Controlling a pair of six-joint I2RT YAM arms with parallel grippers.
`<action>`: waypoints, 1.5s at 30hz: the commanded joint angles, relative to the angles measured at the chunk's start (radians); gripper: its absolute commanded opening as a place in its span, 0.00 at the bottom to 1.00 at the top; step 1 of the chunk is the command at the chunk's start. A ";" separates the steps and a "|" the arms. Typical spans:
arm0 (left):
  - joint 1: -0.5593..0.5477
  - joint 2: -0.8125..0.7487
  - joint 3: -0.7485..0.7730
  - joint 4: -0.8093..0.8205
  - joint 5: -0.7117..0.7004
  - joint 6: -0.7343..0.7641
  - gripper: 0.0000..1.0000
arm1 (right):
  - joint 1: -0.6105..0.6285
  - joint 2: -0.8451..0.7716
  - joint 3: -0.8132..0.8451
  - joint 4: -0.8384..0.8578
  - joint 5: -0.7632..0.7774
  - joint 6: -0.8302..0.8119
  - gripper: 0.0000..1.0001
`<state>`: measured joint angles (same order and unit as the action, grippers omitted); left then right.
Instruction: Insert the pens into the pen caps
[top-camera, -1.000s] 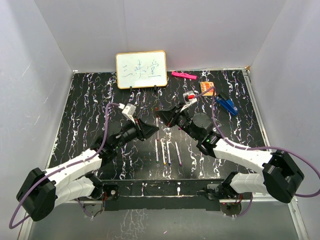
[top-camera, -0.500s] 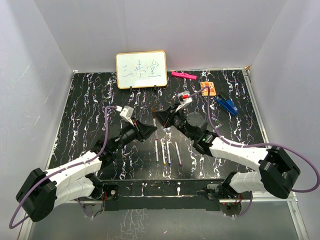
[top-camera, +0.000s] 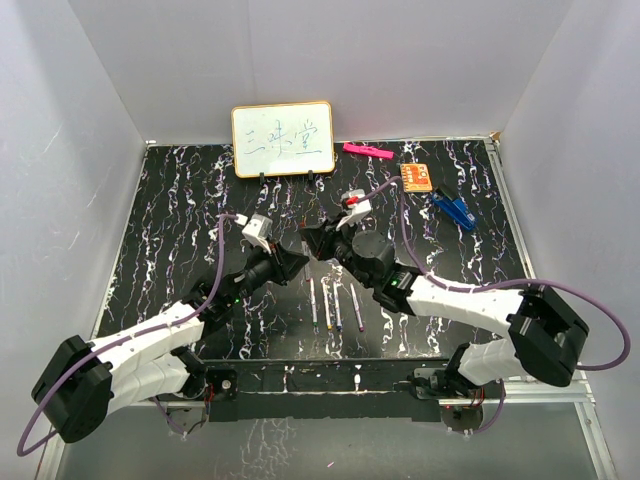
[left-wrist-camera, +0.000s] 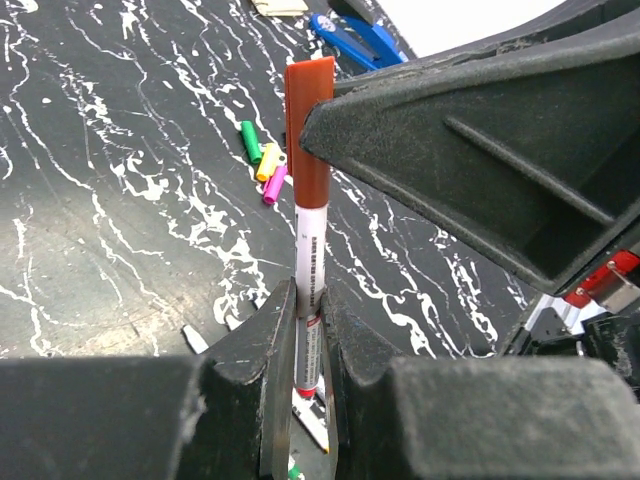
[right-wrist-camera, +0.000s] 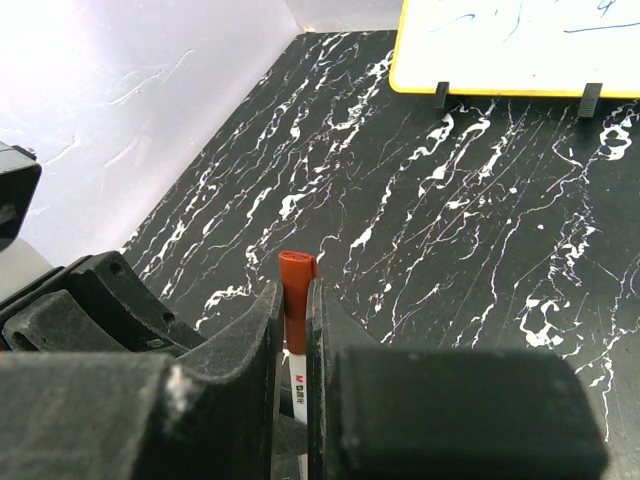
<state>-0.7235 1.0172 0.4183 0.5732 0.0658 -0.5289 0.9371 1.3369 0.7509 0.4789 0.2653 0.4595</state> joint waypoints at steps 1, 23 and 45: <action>0.021 -0.059 0.129 0.205 -0.171 0.072 0.00 | 0.078 0.054 -0.018 -0.240 -0.054 -0.001 0.00; 0.038 -0.176 0.141 0.206 -0.216 0.136 0.00 | 0.133 0.141 -0.015 -0.297 -0.062 -0.007 0.00; 0.039 -0.039 0.083 -0.259 -0.299 0.018 0.00 | 0.122 0.002 0.383 -0.504 0.377 -0.124 0.84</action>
<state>-0.6880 0.9642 0.4618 0.3595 -0.1604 -0.5102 1.0603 1.4319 1.0767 0.0311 0.5072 0.3641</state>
